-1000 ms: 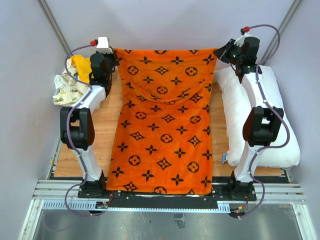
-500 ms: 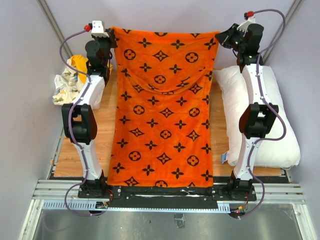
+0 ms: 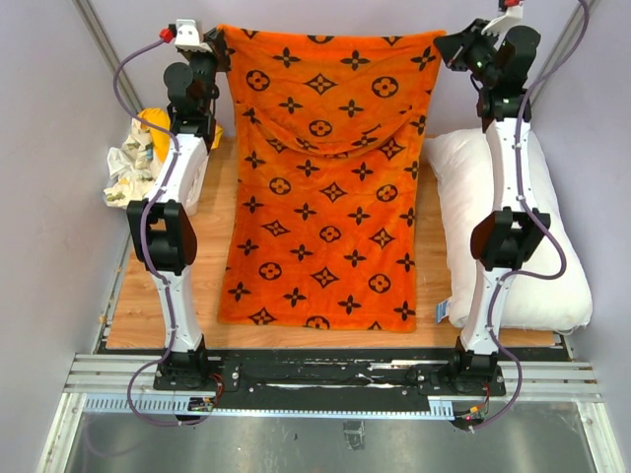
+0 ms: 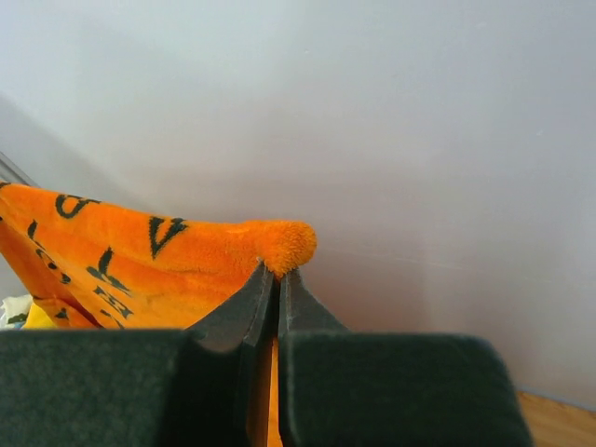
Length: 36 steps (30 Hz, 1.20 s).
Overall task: Remove the pillowcase from the pillow
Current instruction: Fold the pillowcase at the center of the board.
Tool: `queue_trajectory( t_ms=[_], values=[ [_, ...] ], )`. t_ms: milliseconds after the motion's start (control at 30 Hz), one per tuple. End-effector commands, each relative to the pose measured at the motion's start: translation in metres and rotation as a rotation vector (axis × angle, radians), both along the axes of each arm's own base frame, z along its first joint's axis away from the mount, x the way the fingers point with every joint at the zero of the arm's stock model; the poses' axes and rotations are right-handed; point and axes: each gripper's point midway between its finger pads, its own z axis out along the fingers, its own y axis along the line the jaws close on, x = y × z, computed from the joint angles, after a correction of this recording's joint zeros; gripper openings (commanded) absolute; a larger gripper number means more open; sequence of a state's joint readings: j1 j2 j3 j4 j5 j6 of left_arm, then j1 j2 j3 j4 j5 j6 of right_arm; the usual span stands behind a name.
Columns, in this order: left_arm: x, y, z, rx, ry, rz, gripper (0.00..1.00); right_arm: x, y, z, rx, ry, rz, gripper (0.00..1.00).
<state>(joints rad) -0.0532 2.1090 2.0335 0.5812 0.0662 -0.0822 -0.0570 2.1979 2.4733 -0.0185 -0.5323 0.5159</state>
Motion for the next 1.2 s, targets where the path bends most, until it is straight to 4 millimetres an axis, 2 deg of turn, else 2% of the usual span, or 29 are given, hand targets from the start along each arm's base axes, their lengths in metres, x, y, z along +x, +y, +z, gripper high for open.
queue_trajectory(
  t_ms=[0,67,167,233,400,467,500,533,567,700,800,900,1033,1167],
  values=[
    [-0.004,0.009,0.020,-0.008,-0.055,0.003,0.00,0.002,-0.010,0.007,-0.024,-0.046,-0.001,0.01],
    [-0.005,0.008,0.011,-0.005,-0.038,0.000,0.00,0.001,-0.008,-0.002,-0.024,-0.024,0.013,0.01],
    [-0.007,0.009,-0.018,0.019,0.005,0.010,0.00,-0.002,-0.006,-0.023,-0.013,0.015,0.026,0.01],
    [-0.012,0.005,-0.040,0.066,0.018,0.000,0.00,-0.005,-0.005,-0.049,-0.001,0.069,0.033,0.01],
    [-0.041,-0.001,-0.088,0.090,0.006,-0.035,0.00,-0.023,-0.003,-0.091,0.071,0.148,0.043,0.01],
    [-0.055,-0.004,-0.104,0.076,0.012,-0.057,0.00,-0.036,0.001,-0.097,0.102,0.159,0.064,0.01],
    [-0.063,-0.005,-0.118,0.066,0.032,-0.068,0.00,-0.041,0.004,-0.101,0.110,0.170,0.077,0.01],
    [-0.070,-0.004,-0.116,0.058,0.021,-0.069,0.00,-0.047,0.005,-0.106,0.115,0.184,0.086,0.01],
    [-0.077,-0.002,-0.129,0.043,0.045,-0.062,0.00,-0.054,0.007,-0.110,0.118,0.193,0.093,0.01],
    [-0.109,0.009,-0.141,0.005,0.064,-0.013,0.00,-0.085,0.008,-0.104,0.114,0.178,0.083,0.01],
    [-0.141,0.014,-0.133,-0.042,0.039,-0.007,0.00,-0.115,0.009,-0.102,0.107,0.169,0.074,0.01],
    [-0.175,0.016,-0.136,-0.114,0.036,-0.017,0.00,-0.146,0.008,-0.105,0.120,0.166,0.047,0.01],
    [-0.208,0.016,-0.153,-0.178,0.070,-0.033,0.00,-0.186,0.004,-0.136,0.138,0.219,-0.013,0.01],
    [-0.241,0.026,-0.177,-0.254,0.120,0.013,0.00,-0.223,-0.003,-0.167,0.142,0.270,-0.085,0.01]
  ],
)
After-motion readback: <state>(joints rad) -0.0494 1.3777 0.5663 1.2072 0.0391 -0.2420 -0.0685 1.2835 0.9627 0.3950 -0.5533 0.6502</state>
